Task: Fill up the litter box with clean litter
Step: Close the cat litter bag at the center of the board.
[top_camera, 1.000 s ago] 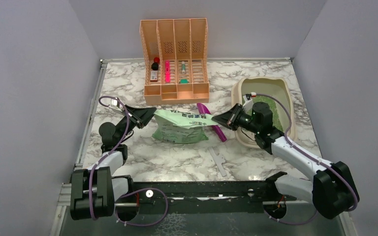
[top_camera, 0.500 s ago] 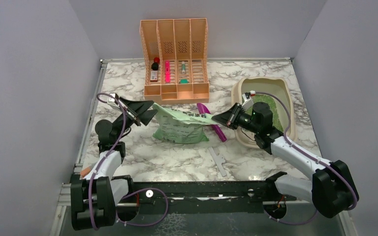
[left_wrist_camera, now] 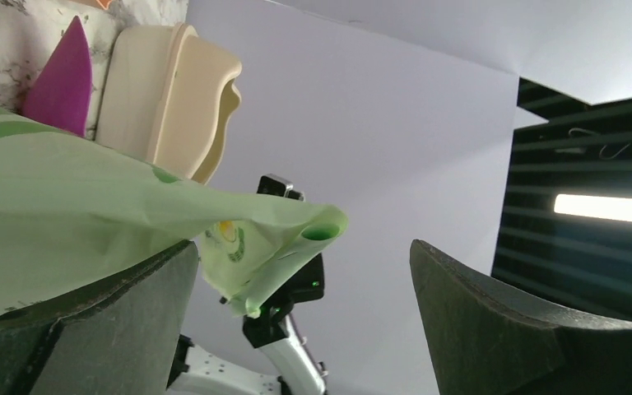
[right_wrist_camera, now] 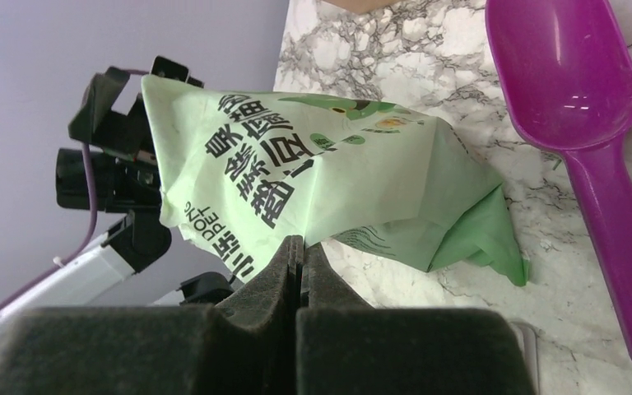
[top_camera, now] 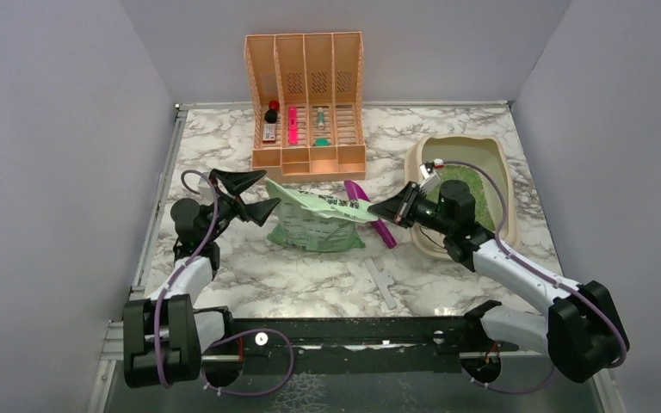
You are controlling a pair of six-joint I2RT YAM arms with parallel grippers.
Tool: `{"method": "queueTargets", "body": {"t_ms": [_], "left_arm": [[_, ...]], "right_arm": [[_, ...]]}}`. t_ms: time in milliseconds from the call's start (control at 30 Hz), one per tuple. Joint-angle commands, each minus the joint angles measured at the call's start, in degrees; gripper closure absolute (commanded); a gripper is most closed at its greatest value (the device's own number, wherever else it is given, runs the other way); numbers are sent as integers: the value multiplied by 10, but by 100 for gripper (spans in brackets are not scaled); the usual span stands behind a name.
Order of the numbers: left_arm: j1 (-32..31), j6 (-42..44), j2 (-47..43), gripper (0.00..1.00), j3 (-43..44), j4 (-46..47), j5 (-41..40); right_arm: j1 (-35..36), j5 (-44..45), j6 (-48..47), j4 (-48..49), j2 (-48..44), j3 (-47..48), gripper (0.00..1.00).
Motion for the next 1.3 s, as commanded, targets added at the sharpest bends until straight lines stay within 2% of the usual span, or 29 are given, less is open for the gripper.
{"method": "queueTargets", "body": {"t_ms": [0,67,200,400,467,567,667,800,967,1100,1267], "left_arm": [[4,-82,45,1,55,-4,32],[4,-113,57,1,59,-4,35],[4,-117,77,3,80,-8,47],[4,-169,55,33,23,-10,41],[5,-157,41,36,6,-27,29],[4,-100,31,30,17,-117,36],[5,-85,29,26,26,-173,31],[5,-80,25,22,42,-199,0],[5,-79,24,17,81,-229,0],[9,-68,30,7,109,-244,0],[28,13,36,1,164,-378,11]], "right_arm": [[21,-5,-22,8,-13,20,99],[30,3,-28,7,-13,20,99],[42,13,-36,2,-10,23,99],[51,22,-64,-4,-18,30,99],[52,26,-71,-12,-22,33,99],[54,30,-83,-24,-26,39,99],[61,32,-99,-37,-29,46,99],[66,33,-112,-41,-29,48,99],[72,31,-129,-42,-27,52,99],[76,24,-146,-39,-28,51,99],[81,5,-158,-23,-44,37,99]]}}
